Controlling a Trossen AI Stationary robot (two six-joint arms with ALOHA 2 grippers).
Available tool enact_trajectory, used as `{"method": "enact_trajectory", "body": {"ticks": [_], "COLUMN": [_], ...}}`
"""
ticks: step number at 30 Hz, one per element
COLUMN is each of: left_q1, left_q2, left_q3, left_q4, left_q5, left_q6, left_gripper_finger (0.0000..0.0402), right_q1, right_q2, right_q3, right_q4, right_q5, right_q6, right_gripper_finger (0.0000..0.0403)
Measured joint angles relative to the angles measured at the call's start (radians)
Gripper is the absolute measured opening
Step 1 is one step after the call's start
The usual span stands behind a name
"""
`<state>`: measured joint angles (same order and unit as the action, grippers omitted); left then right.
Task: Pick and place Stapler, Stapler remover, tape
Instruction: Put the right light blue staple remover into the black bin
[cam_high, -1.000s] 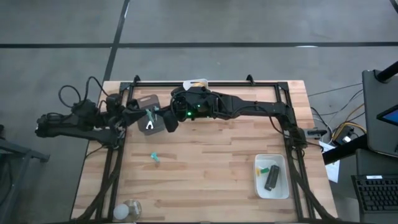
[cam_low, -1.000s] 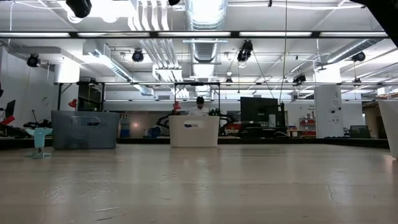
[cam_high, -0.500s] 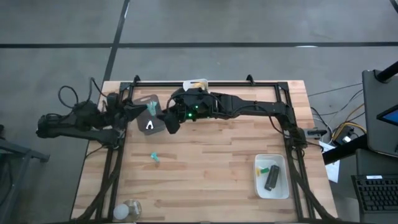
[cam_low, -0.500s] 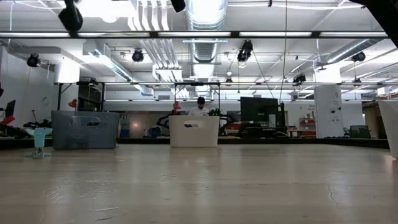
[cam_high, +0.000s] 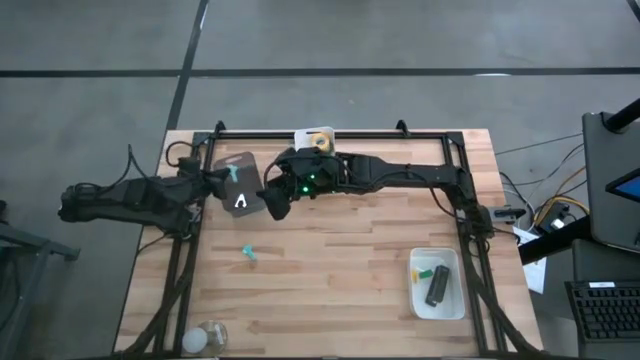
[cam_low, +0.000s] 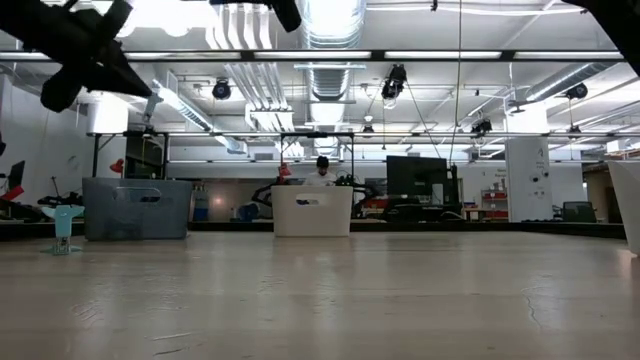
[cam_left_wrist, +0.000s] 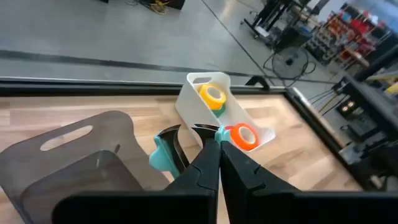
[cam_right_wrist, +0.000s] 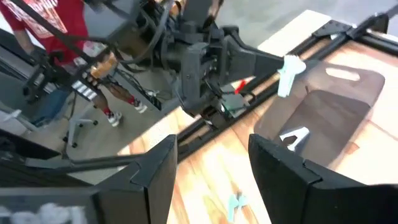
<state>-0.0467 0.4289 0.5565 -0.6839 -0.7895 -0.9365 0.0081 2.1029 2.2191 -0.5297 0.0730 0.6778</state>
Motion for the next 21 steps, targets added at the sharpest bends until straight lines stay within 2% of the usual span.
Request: {"method": "enact_trajectory", "body": {"ticks": [9,16,21], "left_q1": [0.008,0.052,0.068], "left_q2": [0.027,0.034,0.032], "left_q3": [-0.126,-0.232,-0.256], "left_q4": [0.002,0.002,0.020], "left_q5": [-0.023,0.022,0.022], "left_q6": [0.016,-0.220,-0.239], "left_gripper_finger": [0.0008,0.0015,0.0018], "right_q1": [0.007,0.011,0.019], "right_q2": [0.000,0.000,-0.001], "right_q3": [-0.075,-0.112,-0.119], "right_q4": [0.021,0.061,0.066], "right_q5": [0.003,0.005,0.005], "right_q6": [0.051,0.080,0.082], "right_gripper_finger": [0.0189,0.0178,0.0170]}}
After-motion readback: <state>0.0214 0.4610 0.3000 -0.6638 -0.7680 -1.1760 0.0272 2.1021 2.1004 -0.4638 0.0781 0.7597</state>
